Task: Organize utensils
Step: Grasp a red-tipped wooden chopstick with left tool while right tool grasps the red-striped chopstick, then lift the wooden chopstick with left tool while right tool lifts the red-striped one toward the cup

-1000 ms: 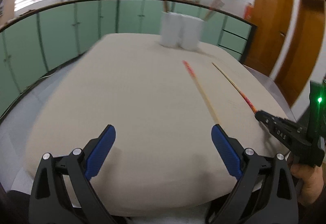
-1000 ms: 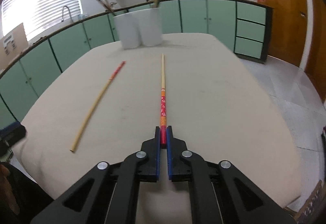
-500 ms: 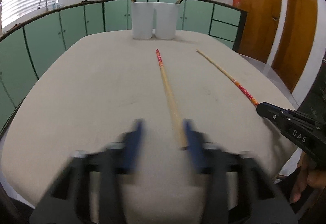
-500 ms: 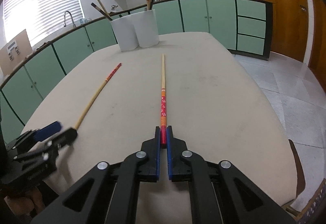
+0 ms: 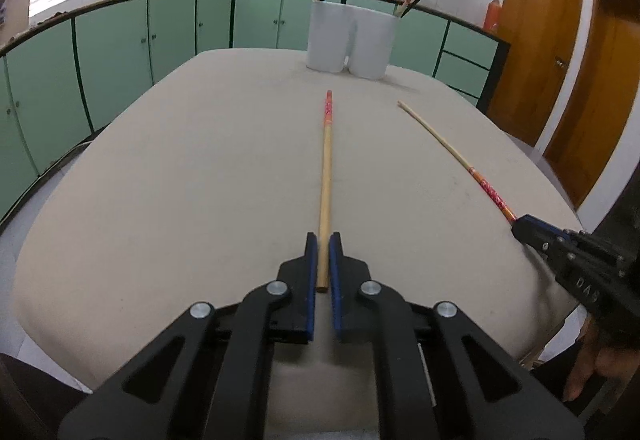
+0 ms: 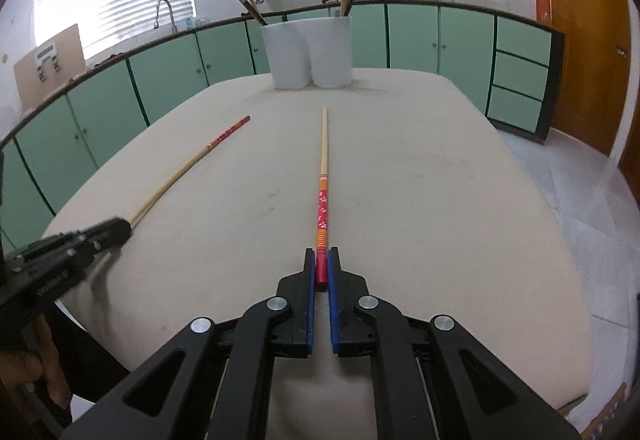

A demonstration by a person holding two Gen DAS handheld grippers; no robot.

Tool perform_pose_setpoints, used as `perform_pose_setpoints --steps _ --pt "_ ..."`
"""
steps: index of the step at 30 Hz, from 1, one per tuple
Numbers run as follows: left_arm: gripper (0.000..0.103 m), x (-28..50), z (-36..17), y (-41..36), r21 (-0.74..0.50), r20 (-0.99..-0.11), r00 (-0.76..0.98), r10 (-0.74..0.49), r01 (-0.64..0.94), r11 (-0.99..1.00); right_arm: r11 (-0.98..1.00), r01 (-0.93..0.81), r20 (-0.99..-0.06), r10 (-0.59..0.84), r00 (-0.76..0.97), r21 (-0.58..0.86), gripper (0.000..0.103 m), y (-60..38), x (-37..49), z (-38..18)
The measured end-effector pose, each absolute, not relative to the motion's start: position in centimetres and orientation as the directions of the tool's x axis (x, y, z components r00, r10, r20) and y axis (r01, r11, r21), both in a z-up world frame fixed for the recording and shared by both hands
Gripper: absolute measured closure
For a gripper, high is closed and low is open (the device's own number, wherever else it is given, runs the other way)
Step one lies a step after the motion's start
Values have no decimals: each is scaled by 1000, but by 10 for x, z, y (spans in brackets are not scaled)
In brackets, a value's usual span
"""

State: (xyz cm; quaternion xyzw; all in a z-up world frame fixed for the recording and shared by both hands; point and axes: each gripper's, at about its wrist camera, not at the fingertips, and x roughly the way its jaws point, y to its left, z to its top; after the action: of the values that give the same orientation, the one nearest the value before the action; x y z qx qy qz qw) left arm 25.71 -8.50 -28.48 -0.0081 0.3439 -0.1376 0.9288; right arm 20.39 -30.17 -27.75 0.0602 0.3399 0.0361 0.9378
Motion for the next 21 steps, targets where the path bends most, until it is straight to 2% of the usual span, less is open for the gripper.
perform_pose_setpoints --steps 5,11,16,21 --pt "96 250 -285 -88 -84 -624 736 -265 274 958 991 -17 -634 97 767 131 92 -300 195 -279" --pt "98 267 -276 -81 -182 -626 711 -320 266 947 988 -39 -631 127 765 151 97 -299 203 -268" --pt "98 251 -220 -76 -197 -547 762 -346 285 938 986 -65 -573 144 807 156 97 -297 185 -222" --pt "98 249 -163 -70 -189 -481 799 -360 307 933 981 -88 -555 173 814 175 97 -304 188 -166"
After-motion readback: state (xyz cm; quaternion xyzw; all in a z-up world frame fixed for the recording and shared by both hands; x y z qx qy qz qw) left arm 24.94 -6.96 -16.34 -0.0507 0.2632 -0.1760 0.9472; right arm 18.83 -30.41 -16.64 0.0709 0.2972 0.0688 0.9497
